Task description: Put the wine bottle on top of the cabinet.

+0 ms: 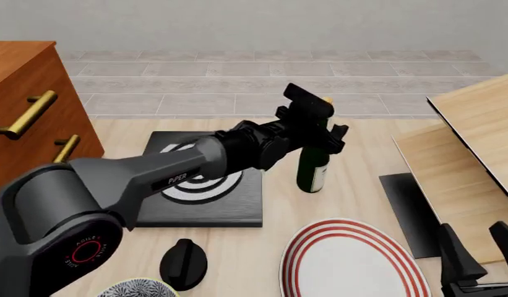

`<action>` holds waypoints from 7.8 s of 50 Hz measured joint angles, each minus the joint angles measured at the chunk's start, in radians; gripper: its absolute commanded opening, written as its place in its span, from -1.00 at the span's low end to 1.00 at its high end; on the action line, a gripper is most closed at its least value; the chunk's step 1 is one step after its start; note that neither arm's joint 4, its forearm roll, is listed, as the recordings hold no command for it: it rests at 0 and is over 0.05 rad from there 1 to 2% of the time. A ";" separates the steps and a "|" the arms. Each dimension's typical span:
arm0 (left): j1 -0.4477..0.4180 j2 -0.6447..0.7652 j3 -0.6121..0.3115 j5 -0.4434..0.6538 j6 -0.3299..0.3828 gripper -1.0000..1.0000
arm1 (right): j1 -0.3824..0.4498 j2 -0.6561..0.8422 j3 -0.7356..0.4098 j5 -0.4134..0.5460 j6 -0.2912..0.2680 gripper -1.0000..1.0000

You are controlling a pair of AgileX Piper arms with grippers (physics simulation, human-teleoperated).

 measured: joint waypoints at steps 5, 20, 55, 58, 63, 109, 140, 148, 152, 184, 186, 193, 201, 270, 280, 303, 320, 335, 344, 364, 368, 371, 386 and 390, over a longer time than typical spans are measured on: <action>0.005 0.000 0.000 -0.003 0.000 1.00 | 0.000 0.001 0.000 0.000 0.000 1.00; 0.017 -0.019 0.036 -0.030 -0.015 -1.00 | 0.002 0.001 0.000 -0.001 0.001 1.00; 0.037 -0.217 0.379 -0.337 0.010 -1.00 | 0.004 0.008 0.000 -0.005 0.001 1.00; 0.041 -0.240 0.414 -0.372 0.014 -1.00 | 0.004 0.009 0.000 -0.005 0.001 1.00; 0.045 -0.275 0.466 -0.423 0.024 -1.00 | 0.004 0.010 0.000 -0.006 0.001 1.00; -0.012 -0.621 0.836 -0.563 -0.070 -1.00 | 0.004 0.015 0.000 -0.009 0.001 1.00; -0.118 -0.790 0.764 -0.294 -0.057 -1.00 | 0.008 0.013 0.000 -0.008 -0.009 1.00; -0.135 -0.822 0.721 -0.212 -0.031 -1.00 | 0.008 0.010 0.000 -0.007 -0.009 1.00; -0.145 -0.830 0.695 -0.168 -0.029 -1.00 | 0.009 0.009 0.000 -0.006 -0.010 1.00; -0.145 -0.886 0.510 0.171 0.030 -1.00 | 0.017 -0.003 0.000 -0.001 -0.027 1.00; -0.143 -0.889 0.507 0.183 0.034 -1.00 | 0.017 -0.003 0.000 -0.001 -0.028 1.00; -0.132 -0.899 0.508 0.214 0.048 -1.00 | 0.017 -0.004 0.000 0.000 -0.029 1.00; -0.110 -0.922 0.501 0.249 0.058 -1.00 | 0.016 -0.004 0.000 0.000 -0.028 1.00; 0.128 -1.121 0.513 0.383 0.094 -1.00 | 0.018 -0.013 0.000 0.004 -0.032 1.00; 0.160 -1.154 0.530 0.394 0.089 -1.00 | 0.018 -0.014 0.000 0.004 -0.033 1.00; 0.233 -1.219 0.568 0.427 0.112 -1.00 | 0.019 -0.019 0.000 0.006 -0.035 1.00; 0.281 -1.228 0.509 0.491 0.104 -1.00 | 0.018 -0.021 0.000 0.007 -0.035 1.00; 0.335 -1.230 0.440 0.549 0.106 -1.00 | 0.018 -0.019 0.000 0.006 -0.035 1.00; 0.369 -1.215 0.387 0.588 0.109 -1.00 | 0.018 -0.013 0.000 0.004 -0.035 1.00; 0.487 -1.152 0.216 0.674 0.093 -1.00 | 0.019 -0.004 0.000 -0.001 -0.037 1.00; 0.516 -1.137 0.188 0.683 0.089 -1.00 | 0.018 -0.002 0.000 -0.002 -0.038 1.00; 0.537 -1.127 0.170 0.688 0.086 -1.00 | 0.018 -0.001 0.000 -0.002 -0.038 1.00; 0.663 -1.061 0.072 0.708 0.067 -1.00 | 0.019 0.000 0.000 -0.003 -0.040 1.00; 0.695 -1.048 0.046 0.713 0.063 -1.00 | 0.019 -0.001 0.000 -0.003 -0.040 1.00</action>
